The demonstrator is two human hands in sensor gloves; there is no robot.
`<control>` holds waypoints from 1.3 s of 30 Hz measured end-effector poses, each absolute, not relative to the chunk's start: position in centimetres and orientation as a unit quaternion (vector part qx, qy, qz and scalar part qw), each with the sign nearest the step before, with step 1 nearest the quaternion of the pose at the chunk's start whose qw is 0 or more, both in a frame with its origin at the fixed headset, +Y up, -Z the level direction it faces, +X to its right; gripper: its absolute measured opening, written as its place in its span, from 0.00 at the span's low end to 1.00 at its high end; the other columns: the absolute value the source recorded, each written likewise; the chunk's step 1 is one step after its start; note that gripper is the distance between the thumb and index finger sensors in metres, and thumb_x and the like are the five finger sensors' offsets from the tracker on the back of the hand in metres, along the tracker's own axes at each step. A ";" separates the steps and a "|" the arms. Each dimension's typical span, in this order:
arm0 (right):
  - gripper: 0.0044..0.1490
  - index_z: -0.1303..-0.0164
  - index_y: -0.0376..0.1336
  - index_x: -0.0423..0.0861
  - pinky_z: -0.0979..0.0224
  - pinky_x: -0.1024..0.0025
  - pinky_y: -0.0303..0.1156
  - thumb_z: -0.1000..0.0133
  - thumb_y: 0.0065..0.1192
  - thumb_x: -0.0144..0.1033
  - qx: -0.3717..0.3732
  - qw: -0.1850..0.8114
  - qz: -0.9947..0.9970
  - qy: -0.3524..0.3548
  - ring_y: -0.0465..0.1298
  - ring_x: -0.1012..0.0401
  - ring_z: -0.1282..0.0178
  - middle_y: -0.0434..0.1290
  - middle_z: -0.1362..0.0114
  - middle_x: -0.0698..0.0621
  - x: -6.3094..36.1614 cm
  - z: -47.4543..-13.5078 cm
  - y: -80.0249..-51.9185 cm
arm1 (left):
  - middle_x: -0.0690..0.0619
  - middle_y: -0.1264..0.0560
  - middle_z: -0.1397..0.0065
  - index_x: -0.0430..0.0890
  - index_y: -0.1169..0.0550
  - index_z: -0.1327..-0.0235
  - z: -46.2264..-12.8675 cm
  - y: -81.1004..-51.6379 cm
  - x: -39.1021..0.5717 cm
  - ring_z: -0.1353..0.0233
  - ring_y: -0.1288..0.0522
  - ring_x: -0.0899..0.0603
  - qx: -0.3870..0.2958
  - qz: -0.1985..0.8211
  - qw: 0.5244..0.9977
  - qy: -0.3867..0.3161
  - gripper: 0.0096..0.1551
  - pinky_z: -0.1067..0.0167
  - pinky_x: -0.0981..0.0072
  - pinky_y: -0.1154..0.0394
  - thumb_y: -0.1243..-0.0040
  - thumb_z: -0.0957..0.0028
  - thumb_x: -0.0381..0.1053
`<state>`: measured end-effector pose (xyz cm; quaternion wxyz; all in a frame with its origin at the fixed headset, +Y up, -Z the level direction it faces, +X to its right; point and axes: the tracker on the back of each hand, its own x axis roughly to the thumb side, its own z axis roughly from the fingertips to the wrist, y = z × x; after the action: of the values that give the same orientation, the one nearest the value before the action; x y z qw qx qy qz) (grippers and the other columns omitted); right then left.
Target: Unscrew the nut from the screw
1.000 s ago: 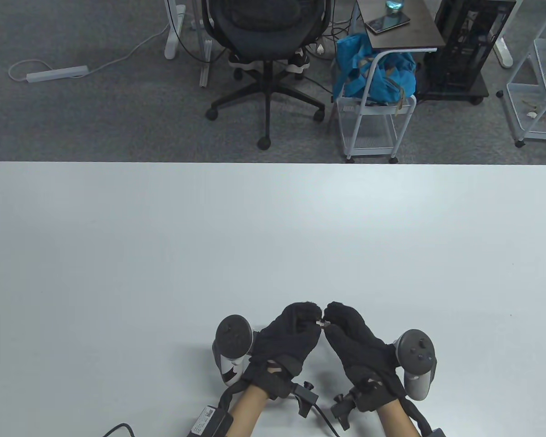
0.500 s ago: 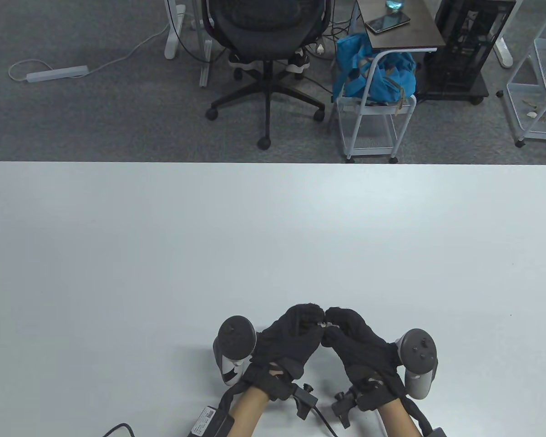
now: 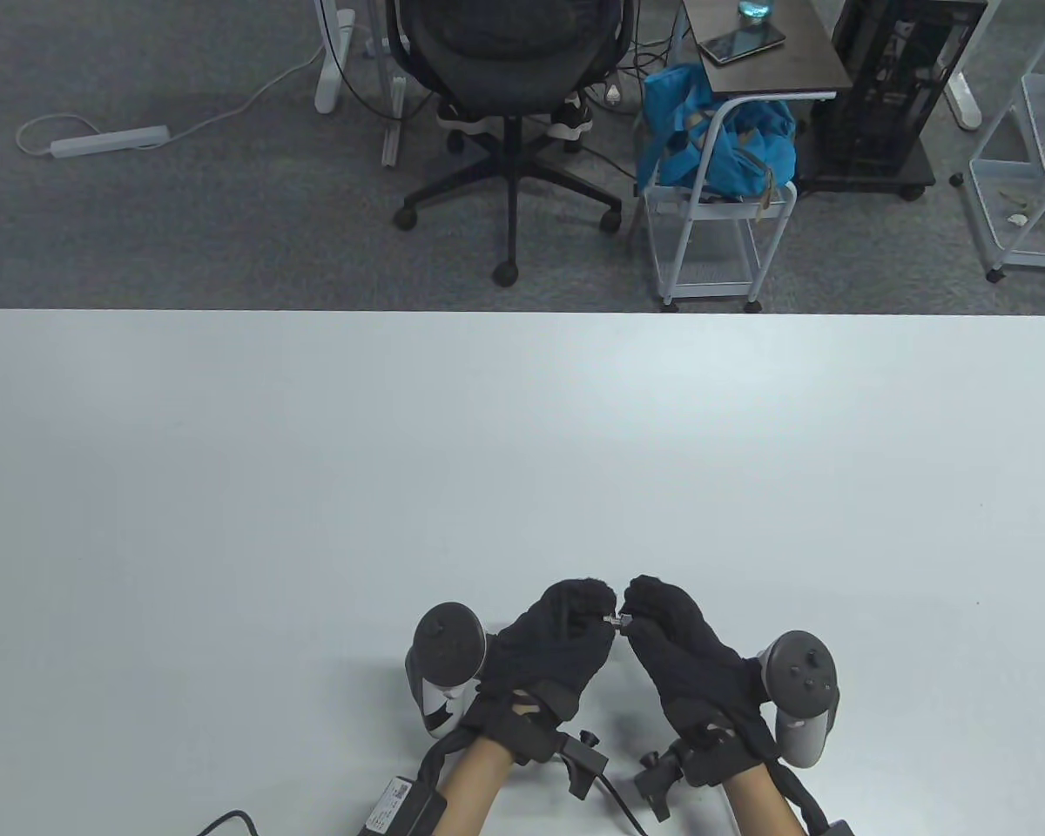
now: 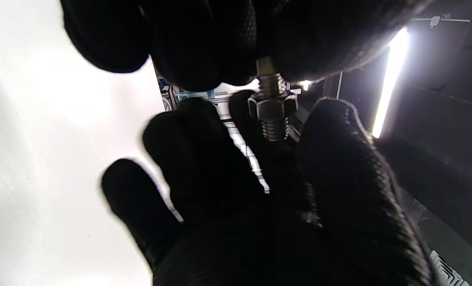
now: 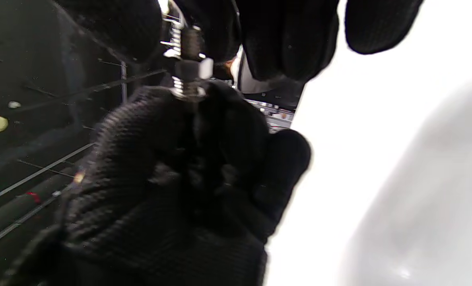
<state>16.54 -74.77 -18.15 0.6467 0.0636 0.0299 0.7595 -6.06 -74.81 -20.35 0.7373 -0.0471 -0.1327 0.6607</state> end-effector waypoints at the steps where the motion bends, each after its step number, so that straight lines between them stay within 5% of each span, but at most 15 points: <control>1: 0.42 0.25 0.61 0.38 0.35 0.34 0.67 0.38 0.55 0.57 0.061 0.643 0.763 0.035 0.74 0.39 0.39 0.73 0.33 0.37 16.5 -18.2 -74.9 | 0.43 0.21 0.37 0.51 0.23 0.37 -20.3 -74.8 -6.0 0.46 0.20 0.41 -0.047 0.658 0.739 -0.135 0.26 0.41 0.37 0.24 0.32 0.49 0.53; 4: 0.36 0.35 0.66 0.36 0.39 0.39 0.73 0.39 0.55 0.53 0.066 0.645 0.761 0.029 0.80 0.46 0.53 0.79 0.47 0.44 16.2 -18.2 -74.7 | 0.43 0.22 0.36 0.51 0.23 0.36 -20.3 -74.7 -5.9 0.45 0.20 0.40 -0.046 0.649 0.746 -0.144 0.26 0.40 0.37 0.25 0.32 0.49 0.52; 6: 0.35 0.34 0.65 0.36 0.39 0.41 0.74 0.39 0.55 0.52 0.078 0.631 0.771 0.028 0.80 0.48 0.53 0.79 0.48 0.45 16.3 -18.3 -74.6 | 0.42 0.22 0.35 0.51 0.24 0.36 -20.3 -74.6 -5.8 0.44 0.21 0.39 -0.043 0.647 0.746 -0.151 0.26 0.40 0.36 0.26 0.32 0.48 0.52; 15: 0.32 0.28 0.61 0.41 0.34 0.40 0.72 0.40 0.60 0.42 0.095 0.629 0.772 0.005 0.78 0.48 0.46 0.75 0.40 0.44 16.3 -18.2 -74.0 | 0.42 0.21 0.37 0.50 0.23 0.37 -20.2 -74.5 -5.8 0.46 0.20 0.40 -0.041 0.633 0.759 -0.146 0.26 0.41 0.37 0.25 0.32 0.49 0.52; 20: 0.32 0.25 0.61 0.50 0.29 0.34 0.65 0.40 0.64 0.37 0.104 0.650 0.753 0.019 0.70 0.42 0.31 0.66 0.26 0.40 16.3 -18.2 -73.9 | 0.42 0.21 0.37 0.50 0.23 0.37 -20.3 -74.7 -6.1 0.46 0.20 0.40 -0.040 0.652 0.746 -0.129 0.26 0.41 0.37 0.24 0.32 0.49 0.53; 24: 0.39 0.20 0.56 0.43 0.30 0.33 0.63 0.38 0.57 0.50 0.080 0.657 0.750 0.028 0.67 0.39 0.30 0.63 0.23 0.36 16.4 -18.2 -74.7 | 0.42 0.21 0.37 0.50 0.23 0.37 -20.3 -74.7 -6.2 0.46 0.20 0.40 -0.040 0.657 0.742 -0.129 0.26 0.41 0.37 0.24 0.32 0.49 0.52; 27: 0.41 0.26 0.62 0.37 0.35 0.33 0.67 0.38 0.53 0.57 0.059 0.657 0.750 0.049 0.74 0.39 0.40 0.73 0.33 0.36 16.3 -18.3 -75.3 | 0.42 0.21 0.37 0.50 0.23 0.37 -20.3 -74.7 -6.1 0.46 0.20 0.40 -0.038 0.650 0.747 -0.135 0.26 0.41 0.37 0.24 0.32 0.49 0.52; 31: 0.36 0.34 0.66 0.36 0.39 0.39 0.73 0.38 0.54 0.53 0.063 0.647 0.759 0.037 0.80 0.47 0.51 0.79 0.46 0.43 16.2 -18.2 -75.0 | 0.42 0.21 0.37 0.50 0.23 0.37 -20.2 -74.6 -5.9 0.46 0.20 0.40 -0.034 0.640 0.754 -0.140 0.26 0.41 0.37 0.24 0.32 0.49 0.52; 39: 0.35 0.27 0.60 0.37 0.35 0.40 0.72 0.39 0.59 0.44 0.093 0.645 0.758 0.029 0.78 0.47 0.45 0.75 0.40 0.43 16.2 -18.4 -74.6 | 0.42 0.23 0.35 0.50 0.24 0.35 -20.3 -74.6 -5.9 0.44 0.21 0.39 -0.041 0.624 0.766 -0.151 0.27 0.39 0.35 0.27 0.32 0.48 0.51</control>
<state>16.23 -74.61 -18.36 0.6450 0.0926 0.0289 0.7580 -5.86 -74.55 -20.26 0.7655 -0.0413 -0.1506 0.6241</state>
